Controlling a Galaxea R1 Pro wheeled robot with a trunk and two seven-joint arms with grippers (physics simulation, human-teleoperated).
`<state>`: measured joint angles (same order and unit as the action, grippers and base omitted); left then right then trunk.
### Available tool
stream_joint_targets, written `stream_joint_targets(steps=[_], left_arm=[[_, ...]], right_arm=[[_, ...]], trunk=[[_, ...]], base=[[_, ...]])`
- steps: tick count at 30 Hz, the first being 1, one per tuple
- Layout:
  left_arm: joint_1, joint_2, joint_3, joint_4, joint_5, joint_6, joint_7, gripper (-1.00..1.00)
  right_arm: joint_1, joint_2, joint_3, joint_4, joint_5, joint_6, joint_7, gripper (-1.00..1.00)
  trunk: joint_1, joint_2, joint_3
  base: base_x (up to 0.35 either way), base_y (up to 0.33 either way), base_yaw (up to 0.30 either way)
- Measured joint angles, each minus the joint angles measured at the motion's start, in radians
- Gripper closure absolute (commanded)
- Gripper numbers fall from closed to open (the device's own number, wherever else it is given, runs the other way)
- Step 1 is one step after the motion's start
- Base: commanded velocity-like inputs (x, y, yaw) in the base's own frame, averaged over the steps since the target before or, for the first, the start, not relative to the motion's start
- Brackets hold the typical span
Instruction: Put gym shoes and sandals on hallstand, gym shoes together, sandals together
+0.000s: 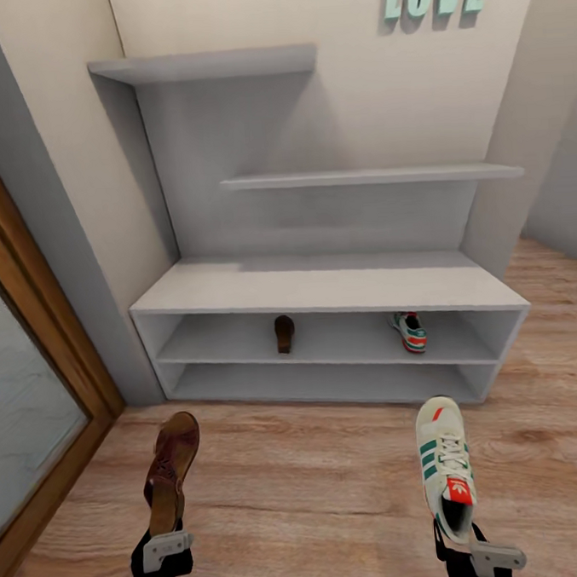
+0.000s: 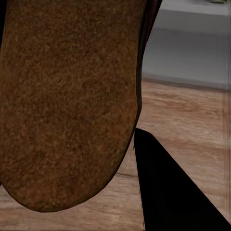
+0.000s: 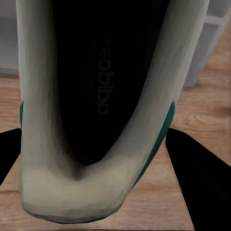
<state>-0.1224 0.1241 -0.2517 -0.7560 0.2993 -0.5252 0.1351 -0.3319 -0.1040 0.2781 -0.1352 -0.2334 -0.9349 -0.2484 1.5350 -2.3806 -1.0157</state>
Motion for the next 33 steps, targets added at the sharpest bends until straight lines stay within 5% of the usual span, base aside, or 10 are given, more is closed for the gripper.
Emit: stream_joint_targets(steps=[33], left_arm=[[0.005,0.000,0.000,-0.002,-0.001,0.000,0.001,1.00]], right_arm=[[0.000,0.000,0.000,0.000,-0.002,-0.001,-0.001,1.00]], trunk=[[0.000,0.000,0.000]], base=[[-0.062,-0.013,-0.016]])
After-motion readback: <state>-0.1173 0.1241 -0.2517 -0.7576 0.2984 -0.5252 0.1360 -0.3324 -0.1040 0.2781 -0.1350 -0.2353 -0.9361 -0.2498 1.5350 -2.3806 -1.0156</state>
